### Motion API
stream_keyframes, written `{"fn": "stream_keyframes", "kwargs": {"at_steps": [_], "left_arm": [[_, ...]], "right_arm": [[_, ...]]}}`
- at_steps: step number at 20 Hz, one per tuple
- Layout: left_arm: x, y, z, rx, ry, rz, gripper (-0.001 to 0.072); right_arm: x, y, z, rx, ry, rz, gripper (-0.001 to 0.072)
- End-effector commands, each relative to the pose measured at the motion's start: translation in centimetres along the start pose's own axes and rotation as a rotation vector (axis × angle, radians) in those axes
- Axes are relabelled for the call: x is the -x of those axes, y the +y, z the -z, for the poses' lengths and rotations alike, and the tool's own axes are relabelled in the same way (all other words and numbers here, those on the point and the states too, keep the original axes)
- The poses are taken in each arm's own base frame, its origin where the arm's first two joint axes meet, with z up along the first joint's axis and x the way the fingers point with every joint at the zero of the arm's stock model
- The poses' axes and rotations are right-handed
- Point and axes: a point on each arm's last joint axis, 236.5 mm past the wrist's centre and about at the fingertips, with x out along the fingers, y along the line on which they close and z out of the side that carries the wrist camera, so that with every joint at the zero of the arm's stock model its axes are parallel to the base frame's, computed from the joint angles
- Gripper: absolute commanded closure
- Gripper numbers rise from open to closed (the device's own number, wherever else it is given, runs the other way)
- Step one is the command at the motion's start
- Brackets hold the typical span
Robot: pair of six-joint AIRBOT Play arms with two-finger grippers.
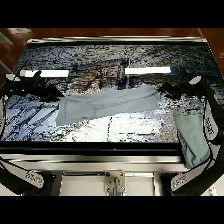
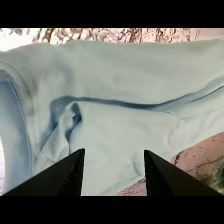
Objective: Fold the shirts.
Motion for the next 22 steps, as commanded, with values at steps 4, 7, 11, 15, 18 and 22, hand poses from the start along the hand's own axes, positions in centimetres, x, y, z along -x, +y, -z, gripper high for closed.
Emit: {"fn": "stream_keyframes", "kwargs": {"at_steps": [4, 7, 11, 15, 18, 22], "left_arm": [[-0.1, -2.2, 0.5, -0.002, 0.022, 0.063, 0.0249], [-0.5, -2.9, 0.7, -0.013, 0.031, 0.071, 0.0248], [-0.9, -4.2, 0.7, -0.017, 0.033, 0.104, 0.0248], [-1.3, -5.3, 0.8, -0.022, 0.037, 0.128, 0.0256], [-1.7, -7.3, 0.3, -0.019, 0.015, 0.187, 0.038], [-4.6, -11.1, -2.2, -0.035, -0.101, 0.221, 0.0627]], "right_arm": [[-4.2, 1.8, 2.3, -0.147, 0.087, -0.144, 0.0057], [-4.4, 2.9, 3.3, -0.122, 0.12, -0.157, 0.0062], [-4.1, 2.9, 5.3, -0.098, 0.203, -0.157, 0.0278], [-3.8, 3.2, 5.6, -0.07, 0.218, -0.164, 0.065], [-2.1, 4.3, 4.9, 0.013, 0.191, -0.182, 0.065], [3.4, 7.9, 2.9, 0.097, 0.097, -0.215, 0.065]]}}
